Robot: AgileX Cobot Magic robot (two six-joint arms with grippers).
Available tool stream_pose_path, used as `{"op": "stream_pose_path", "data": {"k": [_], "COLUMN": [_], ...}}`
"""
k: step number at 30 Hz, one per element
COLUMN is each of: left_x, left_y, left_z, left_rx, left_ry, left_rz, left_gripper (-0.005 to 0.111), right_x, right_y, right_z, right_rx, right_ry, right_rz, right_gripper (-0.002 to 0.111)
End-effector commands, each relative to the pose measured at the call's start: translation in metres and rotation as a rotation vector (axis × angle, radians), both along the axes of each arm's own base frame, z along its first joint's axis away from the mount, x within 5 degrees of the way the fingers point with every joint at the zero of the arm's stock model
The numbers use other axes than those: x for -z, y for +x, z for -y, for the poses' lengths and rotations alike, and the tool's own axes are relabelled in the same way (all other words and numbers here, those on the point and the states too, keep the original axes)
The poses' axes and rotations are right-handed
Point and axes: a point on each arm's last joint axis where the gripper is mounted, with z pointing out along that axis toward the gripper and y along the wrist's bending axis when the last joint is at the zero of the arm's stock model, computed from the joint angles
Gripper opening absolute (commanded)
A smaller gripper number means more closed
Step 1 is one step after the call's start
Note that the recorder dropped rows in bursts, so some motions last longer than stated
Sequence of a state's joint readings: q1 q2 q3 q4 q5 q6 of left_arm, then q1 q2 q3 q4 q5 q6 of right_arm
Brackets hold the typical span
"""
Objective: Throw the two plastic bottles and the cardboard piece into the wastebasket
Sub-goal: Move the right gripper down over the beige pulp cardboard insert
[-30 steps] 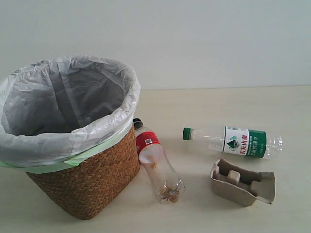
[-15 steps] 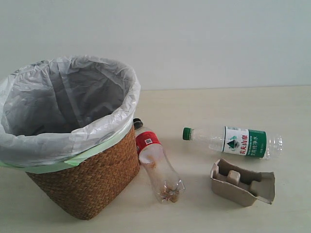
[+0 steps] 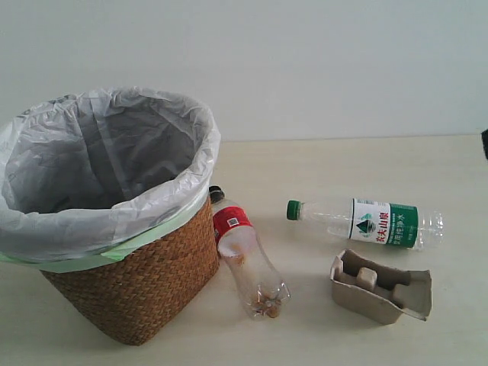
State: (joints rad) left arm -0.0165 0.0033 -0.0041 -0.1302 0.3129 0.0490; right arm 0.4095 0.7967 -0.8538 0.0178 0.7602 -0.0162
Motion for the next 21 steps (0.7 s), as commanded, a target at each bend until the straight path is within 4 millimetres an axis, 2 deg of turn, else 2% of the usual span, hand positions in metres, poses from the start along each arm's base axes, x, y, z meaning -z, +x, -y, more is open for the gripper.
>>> {"op": "stream_pose_path", "data": {"k": [1, 6, 8, 18, 21], "left_x": [0.001, 0.001, 0.001, 0.001, 0.001], "left_y": [0.000, 0.000, 0.000, 0.000, 0.000], "left_z": [0.000, 0.000, 0.000, 0.000, 0.000], "left_rx": [-0.002, -0.002, -0.002, -0.002, -0.002], "left_ry": [-0.002, -0.002, -0.002, -0.002, -0.002], "left_rz": [0.002, 0.002, 0.002, 0.002, 0.002], "left_gripper": [0.004, 0.004, 0.004, 0.004, 0.004], "right_x": [0.010, 0.036, 0.050, 0.099, 0.109], "right_y": [0.037, 0.076, 0.087, 0.118, 0.124], "right_z": [-0.007, -0.015, -0.019, -0.036, -0.039], "right_rx": [-0.030, -0.091, -0.169, -0.335, -0.339], "right_ry": [-0.270, -0.359, -0.394, -0.467, -0.463], "right_rz": [-0.216, -0.299, -0.343, -0.468, -0.488], "right_gripper": [0.000, 0.000, 0.000, 0.001, 0.014]}}
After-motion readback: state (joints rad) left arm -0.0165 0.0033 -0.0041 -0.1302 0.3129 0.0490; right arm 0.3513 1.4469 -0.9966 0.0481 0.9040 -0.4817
